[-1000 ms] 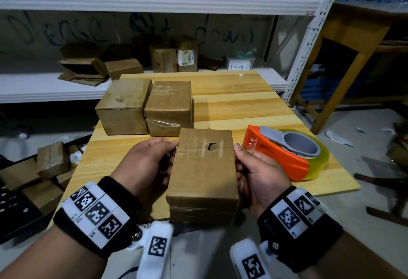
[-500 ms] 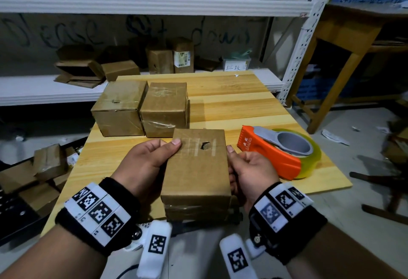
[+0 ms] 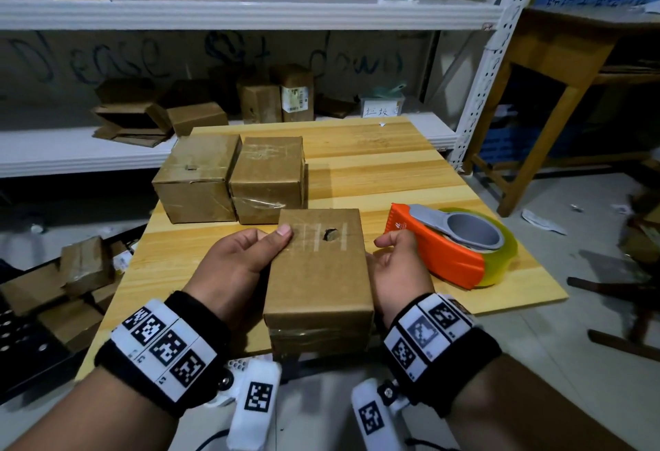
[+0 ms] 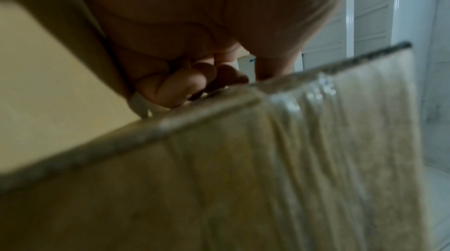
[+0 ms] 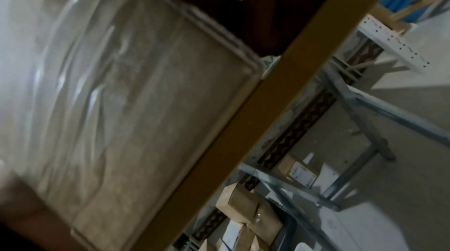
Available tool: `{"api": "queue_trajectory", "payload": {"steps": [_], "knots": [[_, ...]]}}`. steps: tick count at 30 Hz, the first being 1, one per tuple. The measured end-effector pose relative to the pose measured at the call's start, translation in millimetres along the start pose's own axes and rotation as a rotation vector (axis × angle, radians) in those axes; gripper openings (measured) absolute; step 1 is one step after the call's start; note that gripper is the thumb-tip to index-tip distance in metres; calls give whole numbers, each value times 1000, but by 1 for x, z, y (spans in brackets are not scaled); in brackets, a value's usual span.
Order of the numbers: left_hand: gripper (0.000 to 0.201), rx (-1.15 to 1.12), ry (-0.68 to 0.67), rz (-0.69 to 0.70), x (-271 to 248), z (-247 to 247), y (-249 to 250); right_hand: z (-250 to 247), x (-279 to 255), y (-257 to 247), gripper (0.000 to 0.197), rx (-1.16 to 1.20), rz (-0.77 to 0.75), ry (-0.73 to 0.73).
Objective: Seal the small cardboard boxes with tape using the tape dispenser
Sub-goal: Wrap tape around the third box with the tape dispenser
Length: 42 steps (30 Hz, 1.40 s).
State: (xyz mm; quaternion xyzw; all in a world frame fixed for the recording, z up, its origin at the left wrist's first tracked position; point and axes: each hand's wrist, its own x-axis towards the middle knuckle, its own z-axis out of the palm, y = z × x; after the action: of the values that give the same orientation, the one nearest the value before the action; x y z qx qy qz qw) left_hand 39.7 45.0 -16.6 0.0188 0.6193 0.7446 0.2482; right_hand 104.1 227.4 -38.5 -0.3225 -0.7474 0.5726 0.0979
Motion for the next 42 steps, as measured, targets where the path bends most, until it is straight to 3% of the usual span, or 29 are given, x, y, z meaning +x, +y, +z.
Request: {"api": "queue_trajectory", "payload": {"steps": [5,8,10,13,14,16,18,19,21,23,29,34,36,38,42], "knots": [[35,-31,35,9,-6,-2,6,-5,-3,-6,16,128,-33,62],[46,-4,99,98,-2,-8,8,-7,-7,-17,33,219,-148,60],[54,-25,100,125,-2,-7,9,-4,-9,-25,60,239,-132,-44],[51,-74,17,73,-1,0,7,10,-6,-28,128,230,-60,-195],[52,-65,-11,67,-1,2,5,13,-5,-29,139,236,-34,-228],[59,5,-27,96,0,7,2,14,-6,-33,128,266,7,-263],[51,128,-5,152,3,8,2,16,-7,-34,73,313,16,-278],[33,159,0,165,4,8,1,19,-5,-31,48,322,18,-284],[15,122,-39,141,4,10,2,21,-3,-28,29,306,12,-282],[23,77,-72,128,5,9,2,20,-3,-30,20,288,5,-291],[26,33,-38,126,6,10,1,10,-3,-28,12,363,30,-336],[28,39,36,149,1,6,-1,7,-1,-25,18,400,92,-261],[26,49,62,133,2,4,0,5,-1,-26,37,377,111,-247],[21,56,99,123,4,3,0,3,-4,-30,32,355,125,-256],[57,146,99,147,5,11,-3,7,-4,-30,46,265,25,-265]]}}
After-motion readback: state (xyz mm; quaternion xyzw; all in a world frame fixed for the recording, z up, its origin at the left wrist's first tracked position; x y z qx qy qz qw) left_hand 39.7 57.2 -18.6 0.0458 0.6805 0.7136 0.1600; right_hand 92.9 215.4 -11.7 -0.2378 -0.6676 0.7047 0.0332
